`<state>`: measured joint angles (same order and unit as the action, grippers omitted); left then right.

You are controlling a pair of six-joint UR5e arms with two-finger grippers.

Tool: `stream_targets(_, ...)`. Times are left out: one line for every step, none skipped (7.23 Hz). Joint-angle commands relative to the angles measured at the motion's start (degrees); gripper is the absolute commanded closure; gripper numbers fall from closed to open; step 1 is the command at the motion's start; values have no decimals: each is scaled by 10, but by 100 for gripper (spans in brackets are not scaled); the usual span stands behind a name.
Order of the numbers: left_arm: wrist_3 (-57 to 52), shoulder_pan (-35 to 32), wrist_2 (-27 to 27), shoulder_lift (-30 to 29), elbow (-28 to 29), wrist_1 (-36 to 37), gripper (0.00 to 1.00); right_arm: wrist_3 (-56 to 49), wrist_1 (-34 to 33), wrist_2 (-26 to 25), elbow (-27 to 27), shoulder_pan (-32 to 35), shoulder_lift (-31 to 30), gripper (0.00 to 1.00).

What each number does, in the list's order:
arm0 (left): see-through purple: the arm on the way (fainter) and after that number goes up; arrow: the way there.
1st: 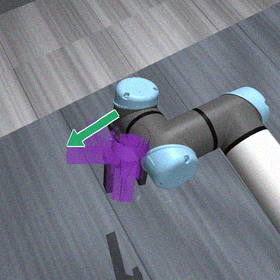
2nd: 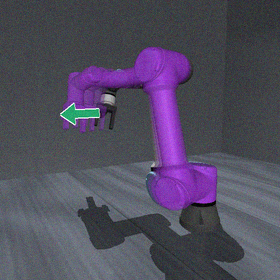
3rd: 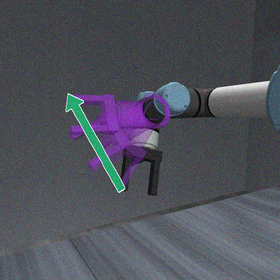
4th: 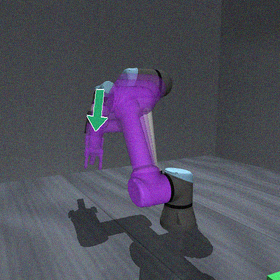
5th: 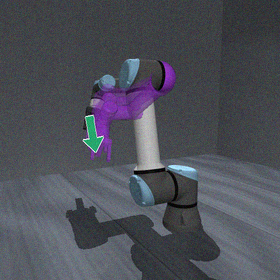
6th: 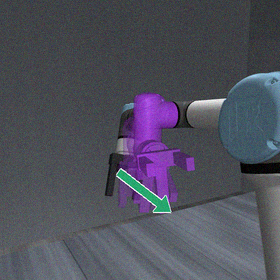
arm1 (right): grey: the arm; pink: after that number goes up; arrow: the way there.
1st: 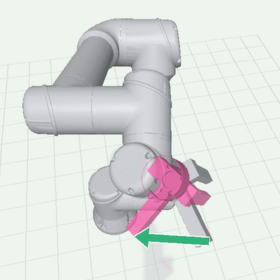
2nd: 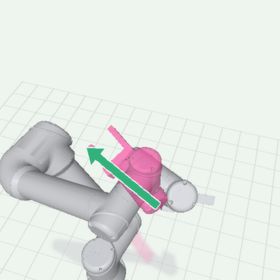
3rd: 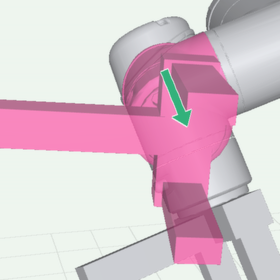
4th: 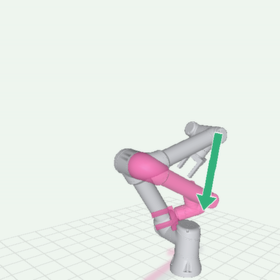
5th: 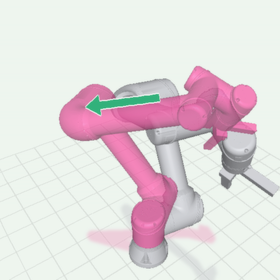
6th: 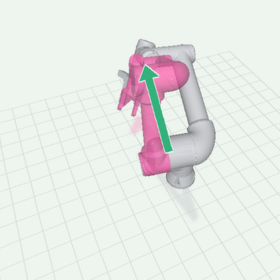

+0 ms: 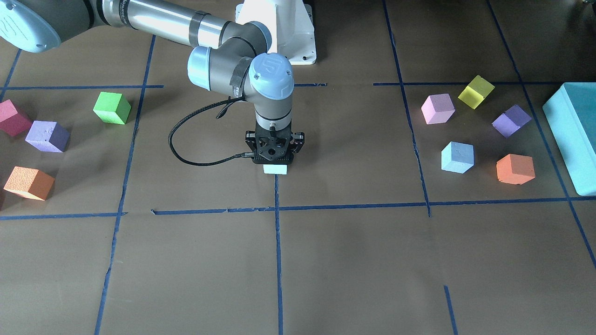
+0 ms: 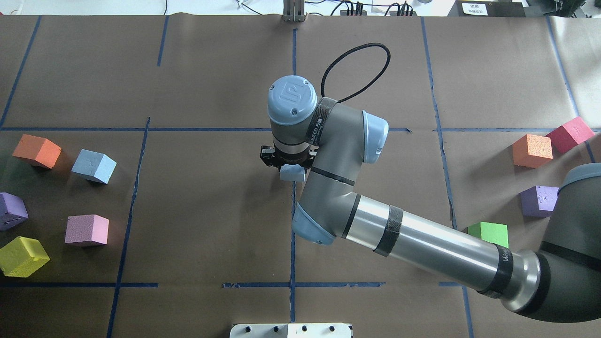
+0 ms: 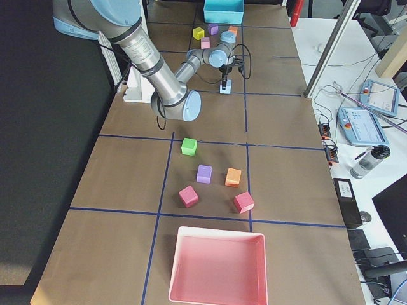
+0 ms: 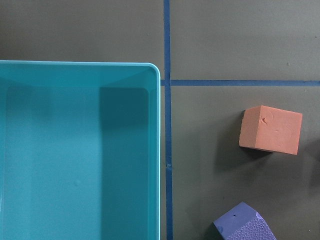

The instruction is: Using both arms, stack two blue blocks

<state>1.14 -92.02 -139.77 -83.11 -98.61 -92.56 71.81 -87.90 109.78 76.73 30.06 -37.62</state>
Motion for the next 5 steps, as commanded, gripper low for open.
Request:
stream_targets(0, 0, -1, 0, 0, 1, 0, 3, 7, 0, 0, 1, 0, 1)
stream_targets(0, 0, -1, 0, 0, 1, 0, 9, 24, 0, 0, 1, -1, 1)
stream_targets(0, 0, -2, 0, 0, 1, 0, 10, 25, 0, 1, 0, 0, 1)
stream_targets(0, 0, -1, -2, 3, 1, 0, 10, 25, -1, 6, 1, 0, 0)
stream_targets(0, 0, -1, -2, 1, 1, 0, 9, 19, -2, 18, 6, -1, 0)
